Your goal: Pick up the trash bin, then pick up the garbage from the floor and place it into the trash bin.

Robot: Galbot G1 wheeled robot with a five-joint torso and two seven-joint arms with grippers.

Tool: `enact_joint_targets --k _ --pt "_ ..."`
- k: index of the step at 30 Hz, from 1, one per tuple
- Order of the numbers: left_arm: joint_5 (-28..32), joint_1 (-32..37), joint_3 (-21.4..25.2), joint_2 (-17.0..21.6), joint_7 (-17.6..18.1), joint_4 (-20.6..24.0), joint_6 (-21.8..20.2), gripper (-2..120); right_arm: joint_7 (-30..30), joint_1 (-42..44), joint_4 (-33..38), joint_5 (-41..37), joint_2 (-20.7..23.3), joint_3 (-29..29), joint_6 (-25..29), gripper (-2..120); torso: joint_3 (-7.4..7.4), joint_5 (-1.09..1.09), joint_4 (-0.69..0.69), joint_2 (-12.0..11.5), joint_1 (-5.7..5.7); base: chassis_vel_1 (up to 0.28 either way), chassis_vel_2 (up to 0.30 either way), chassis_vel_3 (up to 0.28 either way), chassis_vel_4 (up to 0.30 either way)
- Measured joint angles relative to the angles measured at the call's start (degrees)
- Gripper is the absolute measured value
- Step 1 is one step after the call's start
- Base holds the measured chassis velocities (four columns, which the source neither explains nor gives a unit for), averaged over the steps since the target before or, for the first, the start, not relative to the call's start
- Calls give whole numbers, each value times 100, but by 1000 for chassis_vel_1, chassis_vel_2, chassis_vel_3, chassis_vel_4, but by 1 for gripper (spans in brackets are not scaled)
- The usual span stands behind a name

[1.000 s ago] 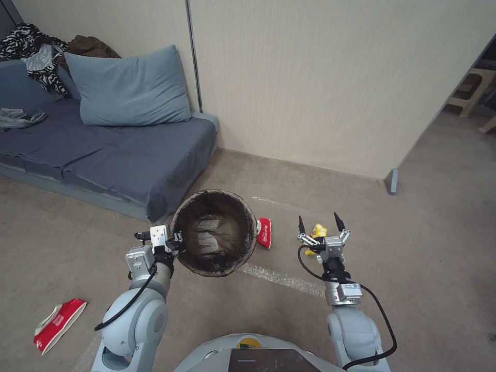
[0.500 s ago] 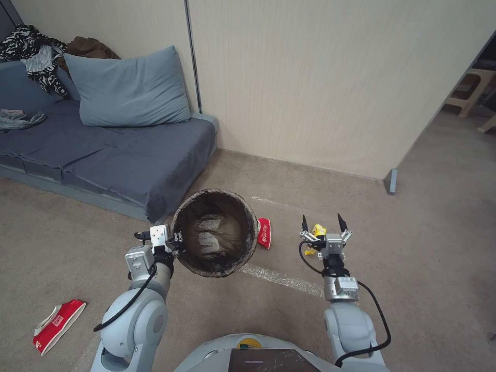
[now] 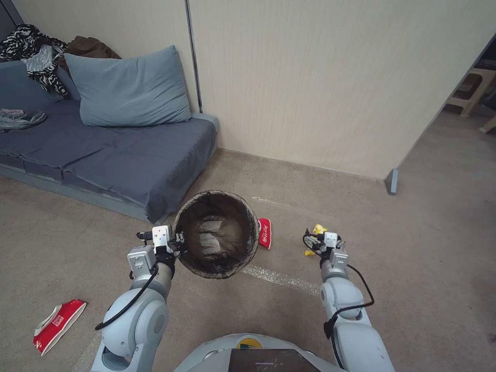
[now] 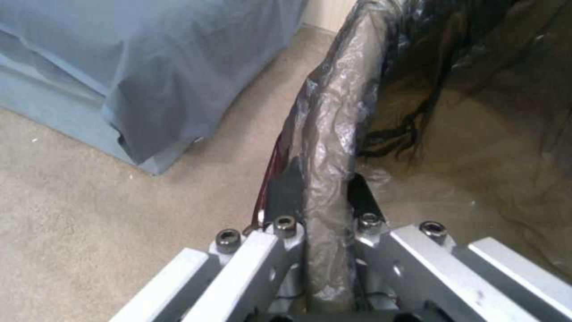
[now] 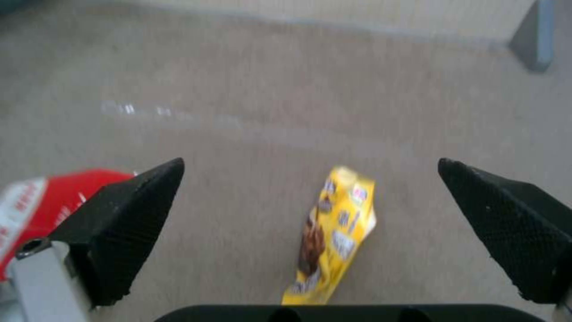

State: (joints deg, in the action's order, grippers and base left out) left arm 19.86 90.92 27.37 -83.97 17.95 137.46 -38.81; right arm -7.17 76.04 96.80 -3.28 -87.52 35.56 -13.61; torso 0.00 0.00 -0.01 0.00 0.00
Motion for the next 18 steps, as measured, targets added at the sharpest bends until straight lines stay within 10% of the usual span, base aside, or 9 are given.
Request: enact_joint_targets --k 18 --pt "-22 35 0 -12 1 -1 -22 0 172 -1170 -2006 73 45 6 217 100 0 0 1 0 0 0 0 0 0"
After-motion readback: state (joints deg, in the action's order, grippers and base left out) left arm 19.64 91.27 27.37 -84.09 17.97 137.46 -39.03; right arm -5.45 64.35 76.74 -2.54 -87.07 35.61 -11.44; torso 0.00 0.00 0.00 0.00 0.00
